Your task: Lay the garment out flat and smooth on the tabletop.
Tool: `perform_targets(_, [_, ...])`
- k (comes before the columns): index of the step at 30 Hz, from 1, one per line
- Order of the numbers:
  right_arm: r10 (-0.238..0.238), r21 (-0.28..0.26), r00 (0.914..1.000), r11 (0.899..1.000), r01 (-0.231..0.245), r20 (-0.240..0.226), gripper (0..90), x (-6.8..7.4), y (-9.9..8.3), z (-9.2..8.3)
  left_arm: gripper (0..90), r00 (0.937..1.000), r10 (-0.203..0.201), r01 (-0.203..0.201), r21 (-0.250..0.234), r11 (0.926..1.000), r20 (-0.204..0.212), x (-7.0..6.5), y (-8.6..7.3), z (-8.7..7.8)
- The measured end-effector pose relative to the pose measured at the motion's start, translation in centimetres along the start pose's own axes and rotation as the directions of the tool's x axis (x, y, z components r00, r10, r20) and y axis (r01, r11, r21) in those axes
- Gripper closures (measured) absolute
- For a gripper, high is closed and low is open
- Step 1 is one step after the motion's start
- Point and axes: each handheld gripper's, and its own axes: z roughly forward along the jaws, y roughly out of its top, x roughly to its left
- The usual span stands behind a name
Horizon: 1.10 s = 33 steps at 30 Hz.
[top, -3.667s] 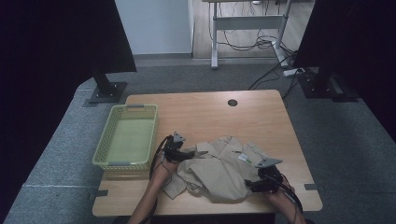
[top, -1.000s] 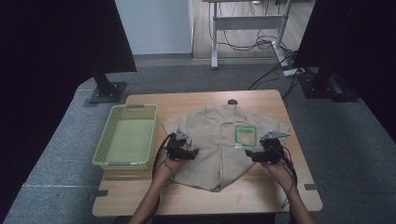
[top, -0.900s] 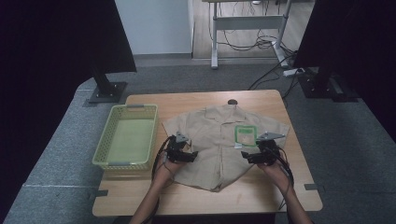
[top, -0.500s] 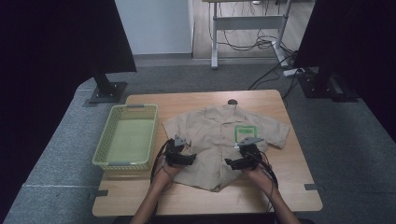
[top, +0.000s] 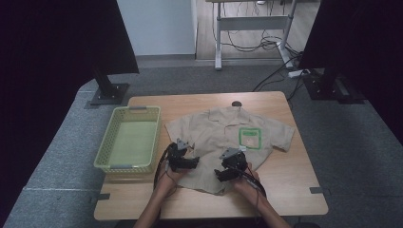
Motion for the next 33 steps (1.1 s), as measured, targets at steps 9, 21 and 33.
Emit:
perform_targets(9, [0.050, -0.004, 0.9946, 0.999, -0.049, 0.091, 16.9, -0.9, -1.0, -2.2, 15.7, 0.9998, -0.015, 0.015, -0.004, 0.9999, -0.016, 0.2, 0.0, 0.0])
perform_targets(21, [0.140, -0.023, 0.9842, 0.990, -0.138, 0.109, 17.3, -3.8, -3.3, -4.8, 17.3, 0.9989, -0.031, 0.031, -0.011, 0.9995, -0.034, 0.5, -0.2, -0.1])
perform_targets(33, [0.132, -0.088, 0.9901, 0.987, -0.136, -0.047, 10.7, -4.8, 0.3, -0.8, 17.8, 0.9999, -0.008, 0.008, -0.012, 0.9999, -0.010, -0.7, -0.9, -0.9])
